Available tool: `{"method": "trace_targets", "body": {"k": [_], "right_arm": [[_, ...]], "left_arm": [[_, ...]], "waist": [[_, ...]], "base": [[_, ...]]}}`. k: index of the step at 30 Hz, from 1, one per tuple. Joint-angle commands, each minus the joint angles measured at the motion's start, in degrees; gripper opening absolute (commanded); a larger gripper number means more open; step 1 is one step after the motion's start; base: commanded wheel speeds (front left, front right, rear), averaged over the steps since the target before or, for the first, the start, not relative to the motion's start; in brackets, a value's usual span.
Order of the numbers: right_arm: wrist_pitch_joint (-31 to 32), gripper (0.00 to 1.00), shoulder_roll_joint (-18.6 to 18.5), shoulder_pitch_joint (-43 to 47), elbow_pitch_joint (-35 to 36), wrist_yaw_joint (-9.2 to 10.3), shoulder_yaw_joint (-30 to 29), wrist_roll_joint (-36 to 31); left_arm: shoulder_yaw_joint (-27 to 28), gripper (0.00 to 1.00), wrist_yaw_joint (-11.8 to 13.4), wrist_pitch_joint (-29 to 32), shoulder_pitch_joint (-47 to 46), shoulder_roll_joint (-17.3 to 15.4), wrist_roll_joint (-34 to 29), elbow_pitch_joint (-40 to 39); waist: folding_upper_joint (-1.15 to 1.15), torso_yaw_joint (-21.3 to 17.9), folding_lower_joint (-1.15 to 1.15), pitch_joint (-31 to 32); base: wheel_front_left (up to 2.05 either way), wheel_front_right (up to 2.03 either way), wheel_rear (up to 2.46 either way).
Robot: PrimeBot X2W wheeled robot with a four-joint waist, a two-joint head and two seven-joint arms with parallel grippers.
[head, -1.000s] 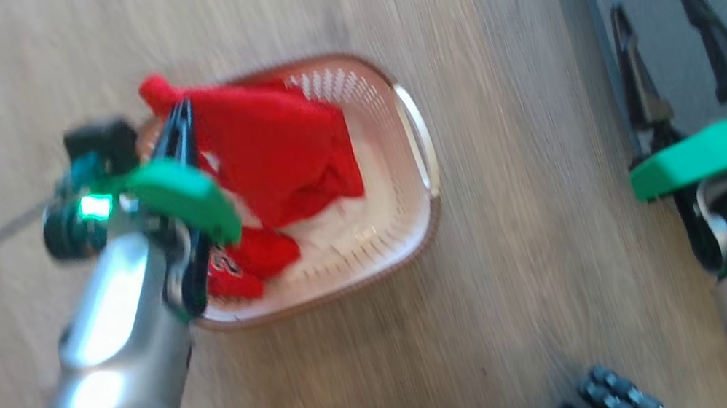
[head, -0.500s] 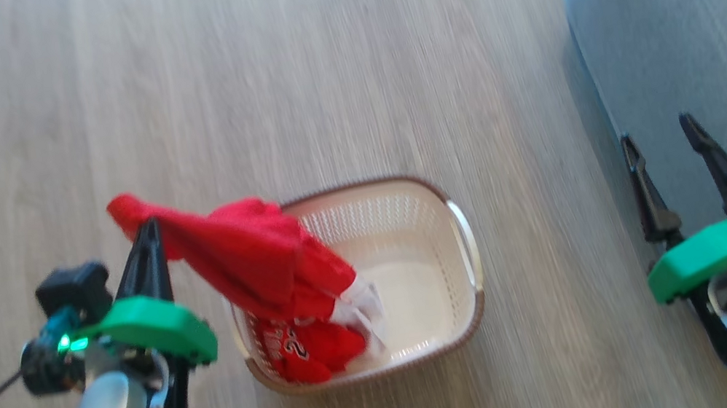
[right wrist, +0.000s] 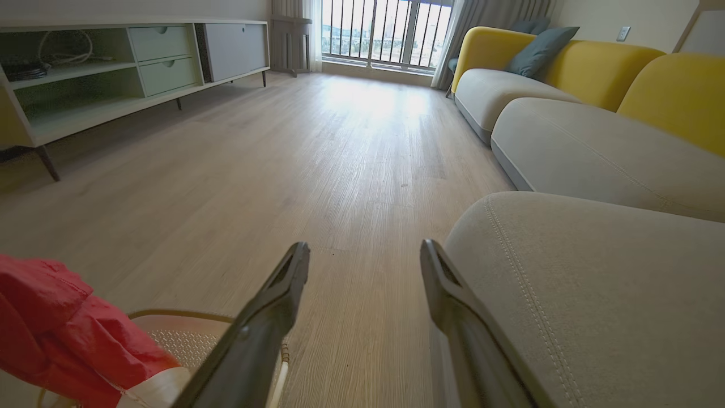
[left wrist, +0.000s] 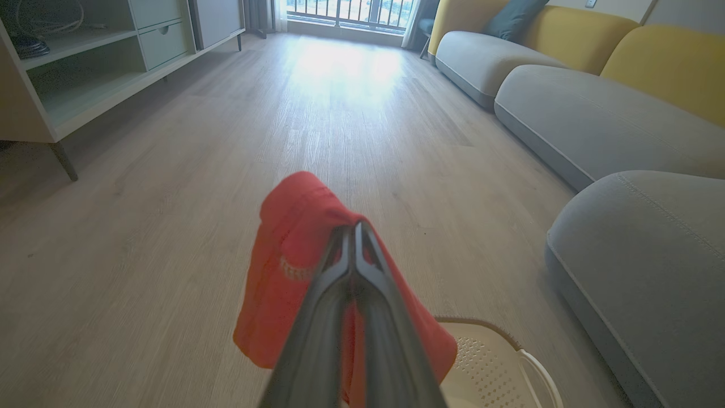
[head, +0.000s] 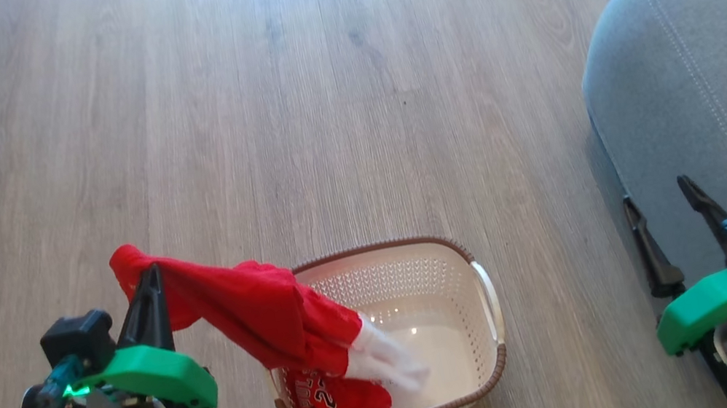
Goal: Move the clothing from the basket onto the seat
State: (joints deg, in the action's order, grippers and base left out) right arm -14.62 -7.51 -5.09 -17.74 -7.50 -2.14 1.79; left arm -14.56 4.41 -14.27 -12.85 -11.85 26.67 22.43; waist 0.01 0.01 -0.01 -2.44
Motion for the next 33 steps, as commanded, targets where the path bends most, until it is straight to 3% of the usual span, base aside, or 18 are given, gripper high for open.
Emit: {"method": "trace_targets", "body": {"k": [1,26,30,33], "right_arm": [[-0.4,1.00,-1.0,-0.8,1.4,0.01,1.5,-0.4],[-0.4,1.00,-0.7,-1.7,1.2,0.01,3.8,0.0],[-0.4,1.00,-0.4,-3.4,2.0,0.01,8.0,0.3],[-0.4,1.00,-0.6,-5.5,1.5,0.01,16.7,1.9]], "left_arm": [[2.2,0.00,0.5,-0.5,-1.6,-1.8,-0.2,-2.4],[1.0,0.00,1.0,0.7,-1.1,-2.5,0.5,-4.7],[-0.2,0.00,0.7,1.5,-2.3,-2.3,0.1,-6.3],[-1.8,0.00,0.4,2.2,-3.5,-2.3,-1.0,-8.4]], "waist": [[-0.01,0.0,0.01,0.4],[-0.01,-0.8,0.01,1.0],[-0.01,-0.9,0.01,1.1],[-0.01,-1.0,0.01,1.3]], "base": [[0.00,0.00,0.00],[0.00,0.00,0.00],[0.00,0.00,0.00],[0.00,0.00,0.00]]}}
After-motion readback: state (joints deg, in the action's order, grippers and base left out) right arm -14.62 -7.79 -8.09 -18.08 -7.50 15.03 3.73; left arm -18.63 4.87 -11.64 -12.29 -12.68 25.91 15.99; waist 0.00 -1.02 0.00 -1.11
